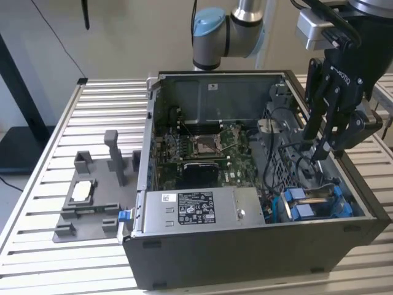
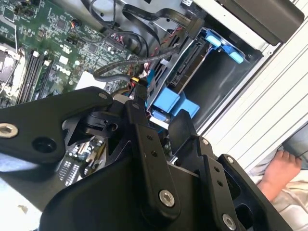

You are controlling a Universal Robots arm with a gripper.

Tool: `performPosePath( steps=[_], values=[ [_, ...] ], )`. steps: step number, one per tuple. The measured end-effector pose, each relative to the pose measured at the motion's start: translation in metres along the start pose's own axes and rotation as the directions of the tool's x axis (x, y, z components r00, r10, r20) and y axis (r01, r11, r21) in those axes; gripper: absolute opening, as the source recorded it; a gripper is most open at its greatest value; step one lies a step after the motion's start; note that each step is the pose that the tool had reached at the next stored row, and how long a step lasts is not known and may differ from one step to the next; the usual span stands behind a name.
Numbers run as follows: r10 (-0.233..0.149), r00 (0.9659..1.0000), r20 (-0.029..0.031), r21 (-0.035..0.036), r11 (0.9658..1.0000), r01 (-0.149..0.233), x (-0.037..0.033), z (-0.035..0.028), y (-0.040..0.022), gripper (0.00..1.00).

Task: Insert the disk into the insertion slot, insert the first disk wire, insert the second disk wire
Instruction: 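Insert the first disk wire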

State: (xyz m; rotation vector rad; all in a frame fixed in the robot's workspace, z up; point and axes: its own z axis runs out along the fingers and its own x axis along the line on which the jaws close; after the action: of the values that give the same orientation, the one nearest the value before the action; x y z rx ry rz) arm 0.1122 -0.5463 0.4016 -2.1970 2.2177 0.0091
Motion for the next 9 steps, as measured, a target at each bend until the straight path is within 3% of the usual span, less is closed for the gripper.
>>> performPosePath(
  steps=[4, 6, 9],
  values=[
    [0.000, 1.0000, 0.0005, -0.0010, 1.0000, 0.000, 0.0000, 0.0007, -0.0002, 0.47],
    [0.000, 1.0000, 0.0047, -0.0011, 1.0000, 0.000, 0.0001, 0.0015, -0.0004, 0.47],
    [0.000, 0.9996, 0.0275, -0.0013, 1.0000, 0.000, 0.0001, 0.0032, -0.0009, 0.47]
  ],
)
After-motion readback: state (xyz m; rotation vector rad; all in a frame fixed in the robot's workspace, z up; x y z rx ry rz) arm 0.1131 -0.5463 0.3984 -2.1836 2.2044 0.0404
